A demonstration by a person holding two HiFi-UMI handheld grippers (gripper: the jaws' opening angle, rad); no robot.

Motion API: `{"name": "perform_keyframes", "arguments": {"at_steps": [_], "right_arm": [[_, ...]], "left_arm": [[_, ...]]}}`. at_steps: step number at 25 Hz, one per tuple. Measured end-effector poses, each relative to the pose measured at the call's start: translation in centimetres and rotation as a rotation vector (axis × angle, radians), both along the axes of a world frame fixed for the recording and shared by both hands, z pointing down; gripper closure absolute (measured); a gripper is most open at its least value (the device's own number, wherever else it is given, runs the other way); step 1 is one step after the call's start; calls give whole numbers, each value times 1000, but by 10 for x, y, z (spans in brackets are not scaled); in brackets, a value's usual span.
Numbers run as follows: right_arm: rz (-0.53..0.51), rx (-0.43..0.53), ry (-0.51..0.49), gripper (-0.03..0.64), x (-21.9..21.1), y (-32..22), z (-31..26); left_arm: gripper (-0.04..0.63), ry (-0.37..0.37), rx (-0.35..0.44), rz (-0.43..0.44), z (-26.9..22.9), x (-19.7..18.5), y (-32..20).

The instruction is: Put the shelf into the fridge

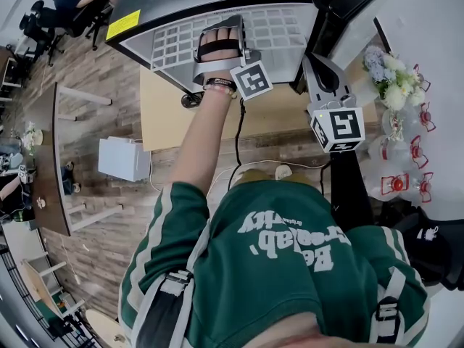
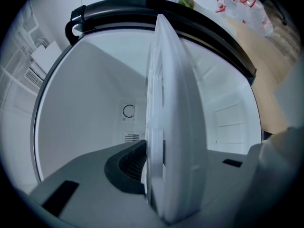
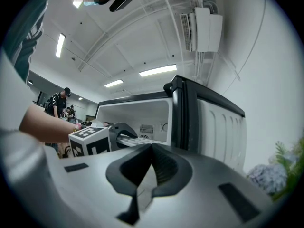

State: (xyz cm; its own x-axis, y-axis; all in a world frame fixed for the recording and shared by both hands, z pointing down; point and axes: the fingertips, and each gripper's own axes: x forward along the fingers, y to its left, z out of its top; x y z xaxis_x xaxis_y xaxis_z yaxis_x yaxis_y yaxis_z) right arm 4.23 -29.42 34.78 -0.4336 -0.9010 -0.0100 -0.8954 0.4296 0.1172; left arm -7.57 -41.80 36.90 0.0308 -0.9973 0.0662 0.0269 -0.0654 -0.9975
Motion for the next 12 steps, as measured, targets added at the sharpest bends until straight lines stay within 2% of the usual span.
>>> {"name": "perform_keyframes", "arguments": {"at_steps": [12], "right_arm": [[19, -3, 2, 614, 3, -1, 3]], "left_arm": [[494, 4, 17, 3, 1, 1, -9]]}}
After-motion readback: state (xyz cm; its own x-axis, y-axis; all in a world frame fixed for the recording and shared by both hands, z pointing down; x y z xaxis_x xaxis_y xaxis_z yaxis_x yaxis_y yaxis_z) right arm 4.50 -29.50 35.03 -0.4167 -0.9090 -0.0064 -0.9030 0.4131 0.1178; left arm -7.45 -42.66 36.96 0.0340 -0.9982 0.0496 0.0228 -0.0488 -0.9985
